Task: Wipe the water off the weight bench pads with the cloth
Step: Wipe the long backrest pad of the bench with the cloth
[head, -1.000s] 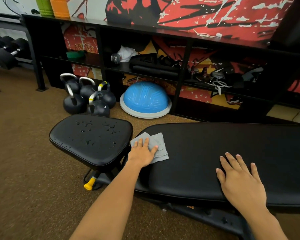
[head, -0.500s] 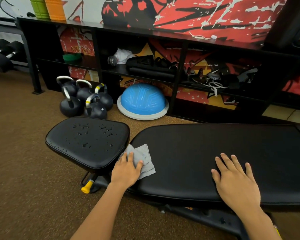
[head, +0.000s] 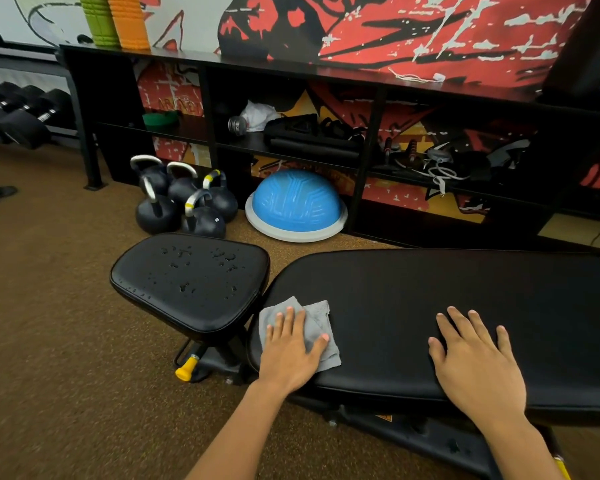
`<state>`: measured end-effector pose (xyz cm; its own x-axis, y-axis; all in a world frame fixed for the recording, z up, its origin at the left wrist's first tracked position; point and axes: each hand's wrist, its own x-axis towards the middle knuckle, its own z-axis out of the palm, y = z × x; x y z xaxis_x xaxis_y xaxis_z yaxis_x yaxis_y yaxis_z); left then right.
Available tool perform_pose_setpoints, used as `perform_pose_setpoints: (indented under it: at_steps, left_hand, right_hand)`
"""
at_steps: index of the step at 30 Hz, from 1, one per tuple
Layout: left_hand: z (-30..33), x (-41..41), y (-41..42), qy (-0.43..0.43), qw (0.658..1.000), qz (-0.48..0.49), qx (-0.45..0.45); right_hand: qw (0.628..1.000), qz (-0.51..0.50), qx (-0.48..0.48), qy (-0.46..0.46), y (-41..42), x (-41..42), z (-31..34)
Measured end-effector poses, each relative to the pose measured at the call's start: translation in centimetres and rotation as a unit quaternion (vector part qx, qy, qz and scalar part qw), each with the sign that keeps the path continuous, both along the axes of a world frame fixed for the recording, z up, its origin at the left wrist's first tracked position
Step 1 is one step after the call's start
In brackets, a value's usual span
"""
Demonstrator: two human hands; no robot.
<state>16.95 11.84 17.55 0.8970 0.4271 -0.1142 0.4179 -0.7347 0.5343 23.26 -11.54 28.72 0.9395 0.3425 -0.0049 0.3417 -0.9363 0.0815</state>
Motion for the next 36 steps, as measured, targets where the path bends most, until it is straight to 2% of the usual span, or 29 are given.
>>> perform_pose_setpoints:
  at_steps: [5, 16, 27, 36]
  left_hand:
    - [0.9, 2.6, -0.5, 0.034, 0.999, -0.027, 0.002]
    - [1.4, 7.6, 1.2, 0.053, 0.999, -0.006, -0.007]
    - [0.9, 8.6, 3.6, 0.058, 0.998, -0.016, -0.019]
    - [-0.2, 6.9, 5.1, 0.051, 0.998, 0.002, -0.020]
  right_hand:
    - [1.000, 0.002, 0.002, -0.004, 0.0, -0.1, 0.0]
    - [1.000, 0.015, 0.003, -0.011, -0.1, 0.1, -0.4]
    - [0.999, -0.001, -0.027, -0.024, -0.2, 0.5, -1.4]
    - [0.999, -0.004, -0.011, -0.049, 0.0, 0.6, -1.5]
